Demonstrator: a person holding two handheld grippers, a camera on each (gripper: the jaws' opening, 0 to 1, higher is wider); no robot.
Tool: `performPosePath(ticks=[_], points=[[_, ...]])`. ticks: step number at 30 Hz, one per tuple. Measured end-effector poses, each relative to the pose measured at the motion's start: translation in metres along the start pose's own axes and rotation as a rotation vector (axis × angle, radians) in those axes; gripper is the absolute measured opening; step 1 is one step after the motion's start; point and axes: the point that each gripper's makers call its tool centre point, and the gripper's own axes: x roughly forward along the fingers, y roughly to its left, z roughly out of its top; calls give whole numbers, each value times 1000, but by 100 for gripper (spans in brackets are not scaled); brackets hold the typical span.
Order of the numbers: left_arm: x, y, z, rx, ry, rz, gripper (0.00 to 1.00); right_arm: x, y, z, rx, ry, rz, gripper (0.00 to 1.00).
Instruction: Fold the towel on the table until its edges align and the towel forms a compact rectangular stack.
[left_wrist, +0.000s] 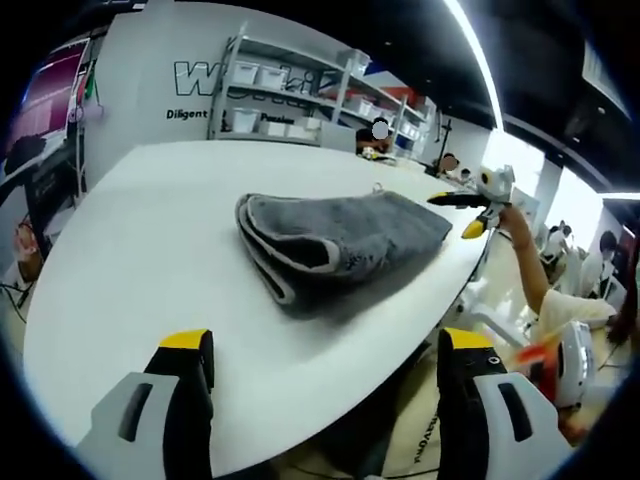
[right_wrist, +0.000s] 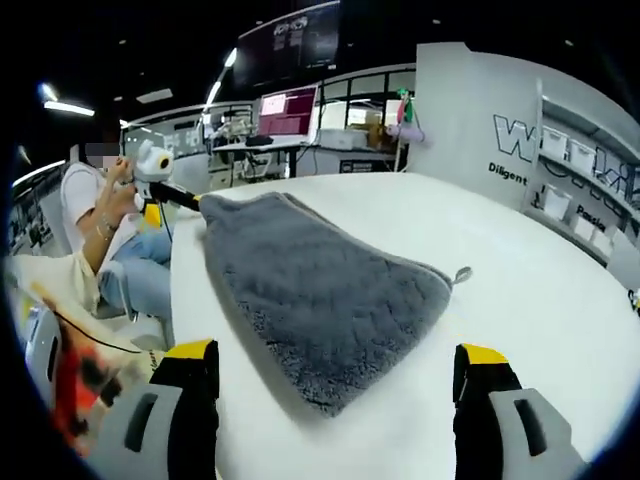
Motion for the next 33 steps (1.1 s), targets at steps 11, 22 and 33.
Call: performPosePath(ticks=[11,22,33], points=[[12,-12,6,7,17,-12,91,-20,-20,-29,-5,20,-55,99],[15,-29,27,-37,-47,-95,86,-23,-25,-34,-2,12,-70,99],[14,-57,49,-279,-172,-284,72,-17,-21,-34,9,0,-58,98]])
